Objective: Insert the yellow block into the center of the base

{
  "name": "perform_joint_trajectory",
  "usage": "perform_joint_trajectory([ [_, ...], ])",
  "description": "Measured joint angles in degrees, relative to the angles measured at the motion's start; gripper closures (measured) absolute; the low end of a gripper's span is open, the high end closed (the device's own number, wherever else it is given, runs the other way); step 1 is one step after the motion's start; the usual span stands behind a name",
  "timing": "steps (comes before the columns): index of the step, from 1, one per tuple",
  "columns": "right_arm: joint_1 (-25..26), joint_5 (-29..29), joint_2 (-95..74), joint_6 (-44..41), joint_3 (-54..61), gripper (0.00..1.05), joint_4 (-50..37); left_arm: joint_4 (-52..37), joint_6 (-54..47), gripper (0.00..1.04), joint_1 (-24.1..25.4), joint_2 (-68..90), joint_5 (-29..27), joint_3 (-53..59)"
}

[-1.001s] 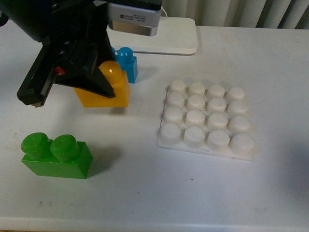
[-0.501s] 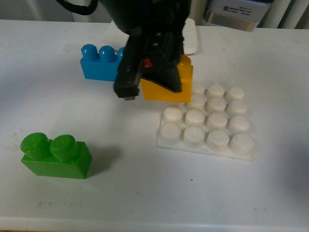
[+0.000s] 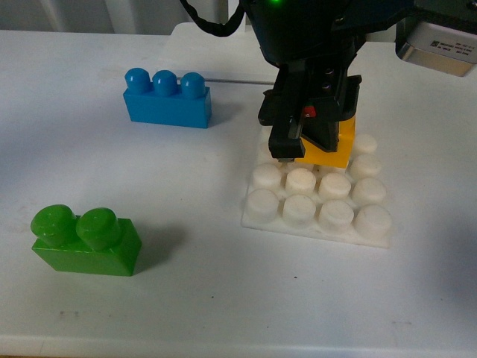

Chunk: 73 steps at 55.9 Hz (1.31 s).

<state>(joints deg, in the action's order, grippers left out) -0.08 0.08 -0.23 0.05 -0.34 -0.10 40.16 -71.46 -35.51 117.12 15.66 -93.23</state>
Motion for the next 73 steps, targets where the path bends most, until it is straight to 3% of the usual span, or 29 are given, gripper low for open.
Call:
perform_joint_trajectory([
  [62,0.00,0.00,0.00,0.00,0.00,0.09,0.00,-7.91,2.34,0.74,-1.05,3.02,-2.29,3.06],
  [73,0.00,0.00,0.00,0.00,0.00,0.09,0.00,-10.08,2.56,0.46,-0.96,2.03,-4.61,4.81],
])
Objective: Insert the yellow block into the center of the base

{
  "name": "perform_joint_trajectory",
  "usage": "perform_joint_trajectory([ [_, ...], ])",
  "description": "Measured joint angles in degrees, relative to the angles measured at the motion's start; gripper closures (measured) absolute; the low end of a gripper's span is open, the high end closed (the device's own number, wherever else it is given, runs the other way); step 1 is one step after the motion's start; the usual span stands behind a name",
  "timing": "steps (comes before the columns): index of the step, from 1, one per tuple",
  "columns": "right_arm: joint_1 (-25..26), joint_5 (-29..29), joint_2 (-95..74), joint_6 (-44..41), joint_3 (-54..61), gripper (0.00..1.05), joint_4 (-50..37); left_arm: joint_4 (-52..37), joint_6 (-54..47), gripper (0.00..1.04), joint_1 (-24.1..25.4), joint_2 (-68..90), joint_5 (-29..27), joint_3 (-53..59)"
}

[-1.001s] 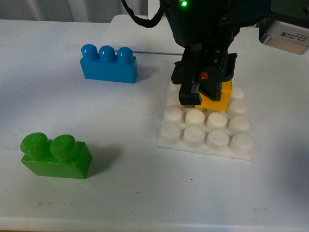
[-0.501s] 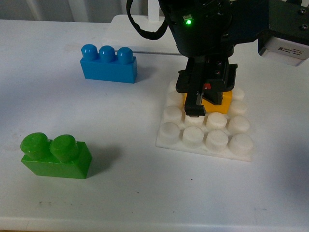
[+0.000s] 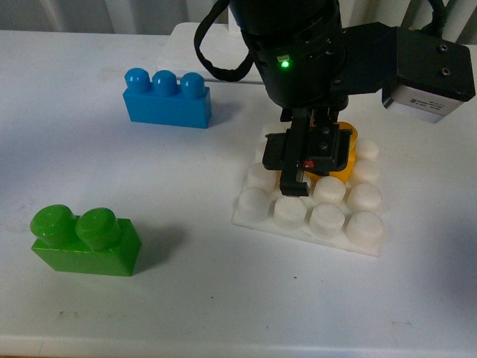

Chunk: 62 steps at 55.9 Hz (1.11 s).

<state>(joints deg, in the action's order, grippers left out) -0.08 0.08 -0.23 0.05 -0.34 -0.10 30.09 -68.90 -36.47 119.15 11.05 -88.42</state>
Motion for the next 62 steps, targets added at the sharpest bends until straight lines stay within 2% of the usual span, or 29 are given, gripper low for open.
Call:
perform_joint_trajectory([
  [15,0.00,0.00,0.00,0.00,0.00,0.09,0.00,-10.54,-3.06,0.07,1.53,-10.32,-4.35,8.09],
  [17,0.00,0.00,0.00,0.00,0.00,0.09,0.00,-12.28,-3.10,0.04,2.03,-12.41,-5.01,9.53],
  [20,0.00,0.00,0.00,0.00,0.00,0.09,0.00,-15.37,-3.08,0.07,3.04,-15.93,-5.95,12.22],
  [32,0.00,0.00,0.00,0.00,0.00,0.09,0.00,-29.55,-1.36,0.06,7.74,-28.74,-9.86,26.88],
  [44,0.00,0.00,0.00,0.00,0.00,0.09,0.00,-42.53,8.41,0.06,13.66,-48.28,-12.96,46.34],
  [54,0.00,0.00,0.00,0.00,0.00,0.09,0.00,-45.16,19.52,0.06,19.32,-63.56,-15.19,58.73],
  [62,0.00,0.00,0.00,0.00,0.00,0.09,0.00,-41.77,33.03,0.06,23.32,-76.61,-18.99,67.69],
])
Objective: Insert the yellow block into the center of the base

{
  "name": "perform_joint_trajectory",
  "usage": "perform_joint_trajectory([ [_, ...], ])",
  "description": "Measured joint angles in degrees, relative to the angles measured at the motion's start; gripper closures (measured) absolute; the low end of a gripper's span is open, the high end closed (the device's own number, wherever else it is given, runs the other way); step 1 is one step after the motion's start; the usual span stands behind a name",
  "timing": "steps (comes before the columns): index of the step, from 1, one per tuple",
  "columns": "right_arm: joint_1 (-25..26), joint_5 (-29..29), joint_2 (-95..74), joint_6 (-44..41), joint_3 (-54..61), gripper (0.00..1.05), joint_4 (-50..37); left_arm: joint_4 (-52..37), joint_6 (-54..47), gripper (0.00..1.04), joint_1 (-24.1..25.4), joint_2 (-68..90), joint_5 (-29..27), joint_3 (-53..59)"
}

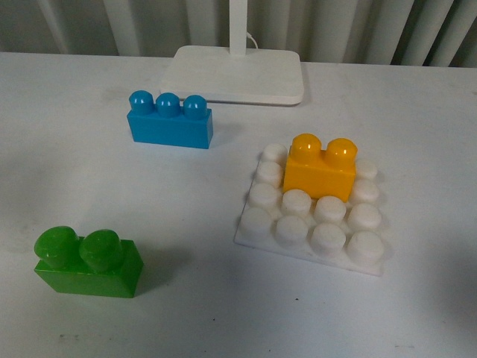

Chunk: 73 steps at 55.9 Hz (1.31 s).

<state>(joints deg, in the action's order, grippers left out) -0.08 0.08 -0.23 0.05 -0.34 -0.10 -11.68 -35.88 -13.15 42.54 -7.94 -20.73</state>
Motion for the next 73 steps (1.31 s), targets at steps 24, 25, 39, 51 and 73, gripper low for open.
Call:
perform_joint_trajectory([
  [24,0.00,0.00,0.00,0.00,0.00,0.09,0.00,-7.43,31.26,0.31,4.26,-13.11,-0.39,11.30],
  [25,0.00,0.00,0.00,0.00,0.00,0.09,0.00,-7.61,32.26,0.37,4.76,-13.88,0.09,11.89],
  [39,0.00,-0.11,0.00,0.00,0.00,0.09,0.00,-5.46,35.21,0.95,12.92,-20.76,7.54,16.06],
  [51,0.00,0.00,0.00,0.00,0.00,0.09,0.00,-2.99,35.76,1.01,13.00,-24.83,7.93,17.84],
  [73,0.00,0.00,0.00,0.00,0.00,0.09,0.00,0.37,35.82,1.01,13.00,-31.52,7.96,20.04],
])
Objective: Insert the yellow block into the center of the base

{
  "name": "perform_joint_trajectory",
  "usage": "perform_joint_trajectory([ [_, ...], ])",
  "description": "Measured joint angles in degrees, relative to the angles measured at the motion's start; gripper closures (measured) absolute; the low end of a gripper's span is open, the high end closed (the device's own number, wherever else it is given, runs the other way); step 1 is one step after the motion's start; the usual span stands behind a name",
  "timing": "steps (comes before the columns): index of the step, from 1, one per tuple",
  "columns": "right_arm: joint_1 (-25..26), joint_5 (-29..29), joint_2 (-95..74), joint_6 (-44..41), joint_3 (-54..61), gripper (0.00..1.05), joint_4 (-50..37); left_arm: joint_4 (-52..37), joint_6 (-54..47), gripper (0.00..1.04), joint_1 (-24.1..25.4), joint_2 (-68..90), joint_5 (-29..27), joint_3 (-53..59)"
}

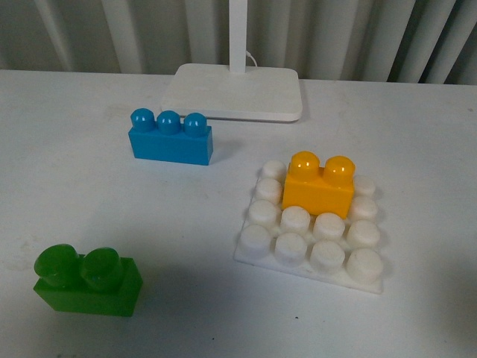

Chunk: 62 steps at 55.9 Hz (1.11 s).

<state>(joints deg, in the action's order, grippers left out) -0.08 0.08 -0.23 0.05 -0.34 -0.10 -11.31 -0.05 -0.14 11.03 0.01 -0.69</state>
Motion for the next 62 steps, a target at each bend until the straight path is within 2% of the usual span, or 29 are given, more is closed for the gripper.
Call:
perform_joint_trajectory([
  [5,0.00,0.00,0.00,0.00,0.00,0.09,0.00,1.42,0.00,1.01,0.00,-1.33,0.00,-0.02],
  [10,0.00,-0.02,0.00,0.00,0.00,0.09,0.00,10.40,0.00,1.01,0.00,-8.66,0.00,-0.02],
  [25,0.00,0.00,0.00,0.00,0.00,0.09,0.00,11.19,0.15,0.99,0.00,-10.73,0.00,-0.02],
  [30,0.00,0.00,0.00,0.00,0.00,0.09,0.00,11.19,0.15,0.79,0.00,-10.73,0.00,-0.02],
  [53,0.00,0.00,0.00,0.00,0.00,0.09,0.00,11.19,0.13,0.06,0.00,-10.75,0.00,-0.02],
  [62,0.00,0.00,0.00,0.00,0.00,0.09,0.00,11.19,0.15,0.06,0.00,-10.75,0.00,-0.02],
])
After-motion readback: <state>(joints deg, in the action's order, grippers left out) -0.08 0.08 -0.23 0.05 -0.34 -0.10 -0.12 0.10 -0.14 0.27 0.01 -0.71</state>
